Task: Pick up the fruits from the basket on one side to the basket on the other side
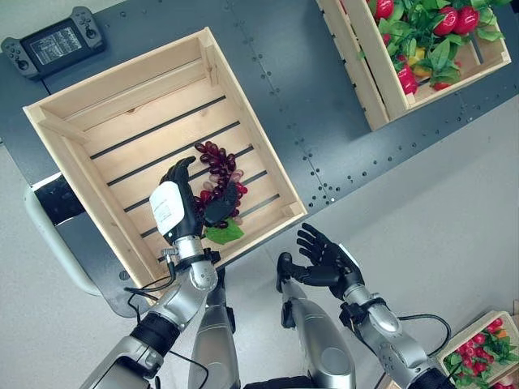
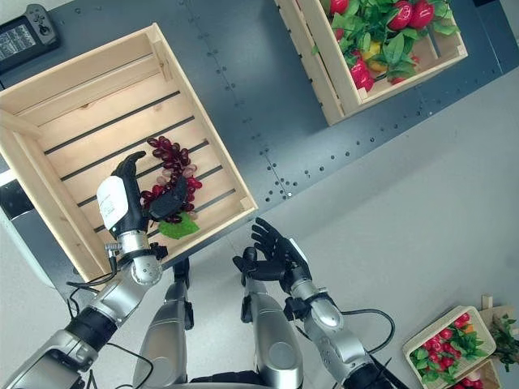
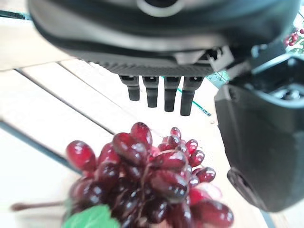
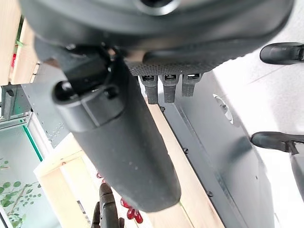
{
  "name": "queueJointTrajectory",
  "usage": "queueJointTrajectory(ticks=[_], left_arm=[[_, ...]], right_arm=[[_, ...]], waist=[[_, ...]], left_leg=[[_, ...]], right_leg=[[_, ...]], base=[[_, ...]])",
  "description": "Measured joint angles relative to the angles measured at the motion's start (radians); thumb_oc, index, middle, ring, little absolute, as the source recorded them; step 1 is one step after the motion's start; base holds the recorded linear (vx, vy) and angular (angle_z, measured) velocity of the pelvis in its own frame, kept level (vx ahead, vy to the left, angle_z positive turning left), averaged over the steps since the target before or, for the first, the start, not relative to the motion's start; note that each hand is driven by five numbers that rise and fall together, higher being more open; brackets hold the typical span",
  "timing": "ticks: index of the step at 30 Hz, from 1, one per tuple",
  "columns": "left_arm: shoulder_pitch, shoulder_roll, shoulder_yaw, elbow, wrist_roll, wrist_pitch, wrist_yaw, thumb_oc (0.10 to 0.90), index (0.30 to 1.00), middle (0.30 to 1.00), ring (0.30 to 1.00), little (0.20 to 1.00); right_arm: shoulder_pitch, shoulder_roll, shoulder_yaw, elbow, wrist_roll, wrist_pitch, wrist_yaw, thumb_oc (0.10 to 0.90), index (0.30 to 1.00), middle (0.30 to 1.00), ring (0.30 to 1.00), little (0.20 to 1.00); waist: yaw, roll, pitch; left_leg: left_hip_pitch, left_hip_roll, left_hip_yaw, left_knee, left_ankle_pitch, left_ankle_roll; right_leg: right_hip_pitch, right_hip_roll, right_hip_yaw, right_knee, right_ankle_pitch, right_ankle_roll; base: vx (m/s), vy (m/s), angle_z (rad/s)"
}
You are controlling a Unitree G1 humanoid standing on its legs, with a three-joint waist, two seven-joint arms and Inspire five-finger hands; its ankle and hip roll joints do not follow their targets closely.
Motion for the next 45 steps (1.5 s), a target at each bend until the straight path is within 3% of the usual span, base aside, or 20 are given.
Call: queueJointTrajectory(ticks=[14,31,40,45], left_arm=[[-0.021,-0.011,-0.043,0.027,-0.052,0.005,-0.090,0.800,0.900,0.900,0.900,0.900],[-0.156,-0.076,-0.076,0.157,-0.193,0.069,-0.043,0.800,0.900,0.900,0.900,0.900],[-0.212,-0.119,-0.068,0.252,-0.239,0.161,-0.008,0.800,0.900,0.900,0.900,0.900],[-0.243,-0.132,-0.082,0.265,-0.234,0.246,-0.017,0.800,0.900,0.900,0.900,0.900]], right_arm=[[0.002,-0.001,0.004,0.000,0.000,0.000,0.001,0.800,0.900,0.900,0.900,0.900],[-0.030,0.017,0.020,0.026,0.000,0.000,-0.001,0.800,0.900,0.900,0.900,0.900],[-0.066,0.030,0.052,0.062,0.000,0.000,-0.012,0.800,0.900,0.900,0.900,0.900],[-0.087,0.037,0.058,0.066,0.000,0.000,-0.019,0.800,0.900,0.900,0.900,0.900]], waist=[[0.008,0.007,0.001],[0.006,0.007,0.000],[0.002,0.005,-0.001],[0.001,0.005,-0.001]], left_leg=[[0.015,0.000,0.007,0.000,0.000,0.000],[0.023,0.000,0.008,0.001,0.000,0.000],[0.018,0.000,0.007,0.001,0.000,0.000],[0.018,0.000,0.007,0.001,0.000,0.000]], right_leg=[[0.012,-0.001,0.002,0.001,0.000,0.000],[0.020,0.000,0.003,0.003,0.000,0.000],[0.016,0.000,0.003,0.002,0.000,0.000],[0.016,0.000,0.003,0.003,0.000,0.000]], base=[[0.00,0.000,0.00],[0.00,0.000,0.00],[0.00,0.000,0.00],[0.00,0.000,0.00]])
